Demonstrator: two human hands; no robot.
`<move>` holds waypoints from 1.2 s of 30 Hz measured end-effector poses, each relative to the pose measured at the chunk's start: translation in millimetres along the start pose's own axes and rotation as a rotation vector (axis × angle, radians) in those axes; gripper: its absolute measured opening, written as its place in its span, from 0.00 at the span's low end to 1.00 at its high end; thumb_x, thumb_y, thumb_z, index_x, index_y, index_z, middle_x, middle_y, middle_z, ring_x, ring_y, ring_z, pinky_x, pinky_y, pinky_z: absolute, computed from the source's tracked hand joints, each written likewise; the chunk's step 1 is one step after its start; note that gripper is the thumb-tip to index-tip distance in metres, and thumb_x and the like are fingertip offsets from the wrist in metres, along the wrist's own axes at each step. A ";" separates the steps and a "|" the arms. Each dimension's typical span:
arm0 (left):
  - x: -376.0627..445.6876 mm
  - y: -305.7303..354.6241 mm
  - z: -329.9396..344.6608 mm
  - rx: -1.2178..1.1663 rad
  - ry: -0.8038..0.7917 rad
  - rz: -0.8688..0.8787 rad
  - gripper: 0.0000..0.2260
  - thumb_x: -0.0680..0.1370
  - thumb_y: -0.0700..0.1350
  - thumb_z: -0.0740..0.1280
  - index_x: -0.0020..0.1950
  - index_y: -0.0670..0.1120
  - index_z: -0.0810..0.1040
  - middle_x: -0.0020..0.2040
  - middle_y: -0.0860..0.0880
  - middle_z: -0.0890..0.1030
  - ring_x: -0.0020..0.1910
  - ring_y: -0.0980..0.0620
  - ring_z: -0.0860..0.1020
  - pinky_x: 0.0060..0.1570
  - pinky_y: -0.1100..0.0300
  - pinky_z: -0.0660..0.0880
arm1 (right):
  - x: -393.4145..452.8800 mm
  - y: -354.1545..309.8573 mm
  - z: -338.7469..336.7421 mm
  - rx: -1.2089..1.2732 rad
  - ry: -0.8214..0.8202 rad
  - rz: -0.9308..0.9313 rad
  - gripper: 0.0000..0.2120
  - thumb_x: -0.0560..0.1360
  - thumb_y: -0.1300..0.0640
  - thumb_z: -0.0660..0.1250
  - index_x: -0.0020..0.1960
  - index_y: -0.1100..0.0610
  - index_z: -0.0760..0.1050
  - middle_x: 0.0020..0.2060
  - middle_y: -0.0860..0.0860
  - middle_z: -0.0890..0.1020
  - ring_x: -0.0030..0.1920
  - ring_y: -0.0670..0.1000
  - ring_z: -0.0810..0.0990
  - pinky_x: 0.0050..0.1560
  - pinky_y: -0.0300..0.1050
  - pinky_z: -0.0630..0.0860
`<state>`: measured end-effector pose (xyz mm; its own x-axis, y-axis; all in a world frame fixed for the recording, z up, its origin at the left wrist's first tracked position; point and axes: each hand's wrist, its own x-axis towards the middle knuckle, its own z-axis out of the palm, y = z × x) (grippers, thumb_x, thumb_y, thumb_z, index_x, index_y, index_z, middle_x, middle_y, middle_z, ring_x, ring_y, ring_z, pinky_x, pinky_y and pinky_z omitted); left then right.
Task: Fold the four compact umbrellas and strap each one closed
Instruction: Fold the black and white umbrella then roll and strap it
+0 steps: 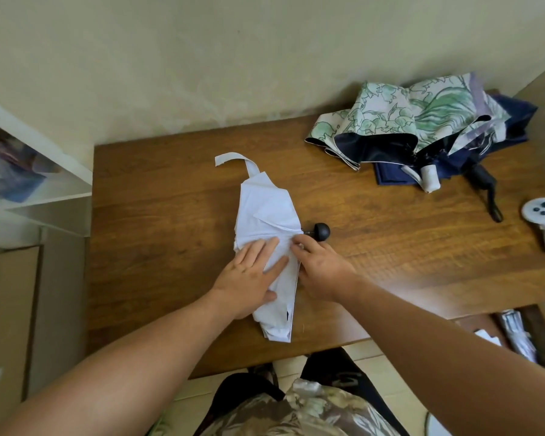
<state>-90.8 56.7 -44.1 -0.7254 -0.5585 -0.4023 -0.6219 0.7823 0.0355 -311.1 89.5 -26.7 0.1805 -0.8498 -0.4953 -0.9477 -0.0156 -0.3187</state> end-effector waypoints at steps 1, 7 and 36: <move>-3.2 -0.7 4.0 0.007 0.000 0.014 0.36 0.85 0.65 0.54 0.86 0.55 0.39 0.85 0.44 0.33 0.84 0.39 0.35 0.78 0.44 0.32 | -0.6 0.5 -1.0 -0.039 -0.038 -0.010 0.31 0.83 0.51 0.61 0.83 0.49 0.54 0.81 0.43 0.49 0.75 0.56 0.61 0.71 0.57 0.71; -36.7 12.1 42.4 -0.017 -0.038 0.130 0.36 0.84 0.69 0.42 0.86 0.49 0.38 0.84 0.45 0.31 0.81 0.40 0.28 0.81 0.38 0.39 | -5.4 7.3 1.2 -0.068 -0.128 -0.010 0.35 0.83 0.51 0.59 0.84 0.43 0.45 0.81 0.37 0.39 0.81 0.54 0.48 0.79 0.61 0.60; -74.3 72.1 66.5 -0.112 -0.056 0.235 0.41 0.80 0.73 0.55 0.86 0.53 0.51 0.87 0.51 0.43 0.82 0.32 0.33 0.80 0.34 0.41 | -17.9 -20.8 30.7 -0.205 -0.064 -0.158 0.34 0.82 0.44 0.64 0.83 0.50 0.55 0.84 0.47 0.51 0.83 0.57 0.52 0.77 0.66 0.59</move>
<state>-62.2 173.0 -72.4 -0.8382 -0.3466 -0.4210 -0.4696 0.8513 0.2339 -286.6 121.3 -36.0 0.3406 -0.7935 -0.5043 -0.9387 -0.2572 -0.2294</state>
